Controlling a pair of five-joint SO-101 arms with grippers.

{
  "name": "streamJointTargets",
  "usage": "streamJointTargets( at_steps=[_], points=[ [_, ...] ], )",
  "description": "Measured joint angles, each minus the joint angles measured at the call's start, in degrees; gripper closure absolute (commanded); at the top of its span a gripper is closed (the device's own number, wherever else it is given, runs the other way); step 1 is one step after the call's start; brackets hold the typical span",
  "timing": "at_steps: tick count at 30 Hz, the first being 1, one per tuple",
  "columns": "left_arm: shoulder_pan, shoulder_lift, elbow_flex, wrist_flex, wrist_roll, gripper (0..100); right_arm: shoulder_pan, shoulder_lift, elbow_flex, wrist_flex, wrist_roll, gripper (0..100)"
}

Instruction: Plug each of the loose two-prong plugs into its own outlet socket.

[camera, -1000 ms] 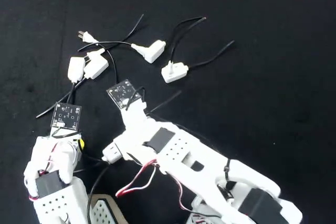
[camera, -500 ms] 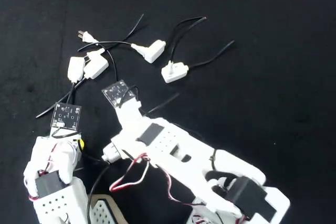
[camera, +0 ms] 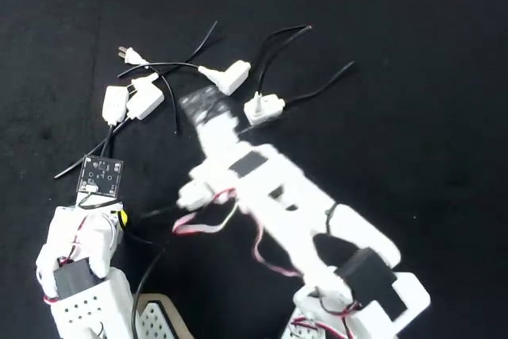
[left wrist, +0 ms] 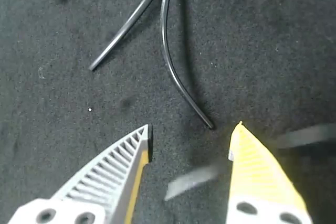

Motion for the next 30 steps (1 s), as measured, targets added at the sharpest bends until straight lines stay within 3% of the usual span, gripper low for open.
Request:
streamJointTargets(
  at_steps=[8,14,16,22,27,30],
  points=[
    [0.0,0.0,0.0,0.0,0.0,75,14.6,0.5,-5.2,0.1,8.2,98.6],
    [0.0,0.0,0.0,0.0,0.0,75,20.9,6.0,-7.1,0.1,18.8,98.2],
    [0.0,0.0,0.0,0.0,0.0,75,22.2,8.8,-8.8,0.1,22.1,92.4],
    [0.0,0.0,-1.0,-0.5,0.3,76,22.6,14.2,-13.6,-0.3,26.6,61.4],
    [0.0,3.1,-8.5,-2.5,4.9,75,22.7,11.9,-15.8,9.1,27.0,62.3],
    [3.5,10.2,-14.9,-3.3,4.9,75,22.9,6.9,-17.6,17.8,27.0,64.9]
  ],
)
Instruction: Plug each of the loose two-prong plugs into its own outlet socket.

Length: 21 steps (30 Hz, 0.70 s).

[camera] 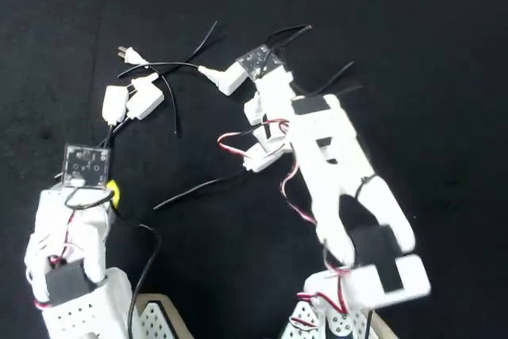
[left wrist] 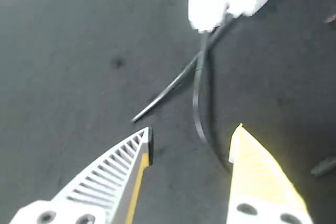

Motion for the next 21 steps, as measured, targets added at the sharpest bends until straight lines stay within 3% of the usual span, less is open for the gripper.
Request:
streamJointTargets(
  at_steps=[10,15,21],
  points=[
    [10.8,46.0,-28.0,-8.0,-1.9,75,1.6,-10.7,-8.3,27.6,-0.4,74.9],
    [14.1,73.5,-48.7,-4.7,-7.2,75,4.6,-10.9,-8.1,29.4,-9.5,84.2],
    [16.1,102.5,-76.4,3.7,-11.0,75,4.7,-10.9,-1.9,22.2,-7.8,90.4]
  ],
)
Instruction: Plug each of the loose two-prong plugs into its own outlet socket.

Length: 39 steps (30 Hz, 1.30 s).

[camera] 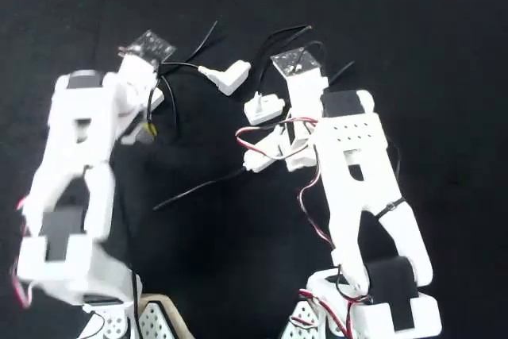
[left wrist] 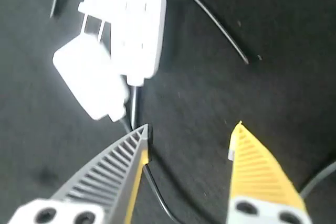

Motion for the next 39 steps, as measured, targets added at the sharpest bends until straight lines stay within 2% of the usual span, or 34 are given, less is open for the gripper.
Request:
streamJointTargets(
  at_steps=[4,8,21,27,35,39],
  points=[
    [0.0,11.8,-15.6,2.1,-0.3,75,0.4,0.0,4.3,-7.1,0.7,90.5],
    [0.0,20.3,-26.1,2.3,-0.3,75,0.3,0.0,5.9,-9.8,0.7,90.4],
    [0.6,39.9,-42.5,3.4,-0.5,76,0.3,0.0,6.2,-10.2,0.7,90.4],
    [1.3,40.9,-47.8,12.2,-0.4,94,0.3,0.0,8.5,-13.4,0.7,90.6],
    [1.8,41.5,-54.9,30.9,-0.3,95,0.3,0.0,8.7,-14.3,0.7,90.6],
    [2.1,41.5,-53.5,33.1,-0.3,95,0.3,0.0,8.7,-14.3,0.7,90.6]
  ],
)
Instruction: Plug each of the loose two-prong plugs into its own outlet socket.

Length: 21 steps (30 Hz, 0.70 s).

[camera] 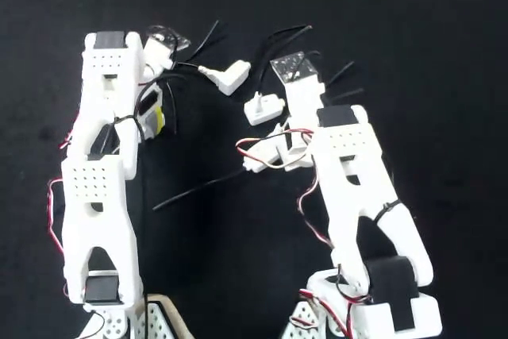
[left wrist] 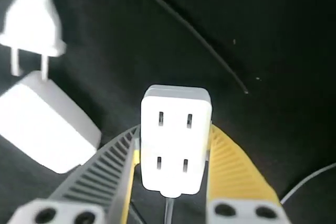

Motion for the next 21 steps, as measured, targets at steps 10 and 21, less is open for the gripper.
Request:
streamJointTargets(
  at_steps=[10,21],
  points=[
    [0.4,-14.2,26.1,-6.3,0.0,95,0.0,0.0,0.0,5.3,3.8,90.6],
    [0.9,-61.4,87.3,-33.9,-1.8,91,0.0,0.0,0.0,6.4,3.9,90.6]
  ],
)
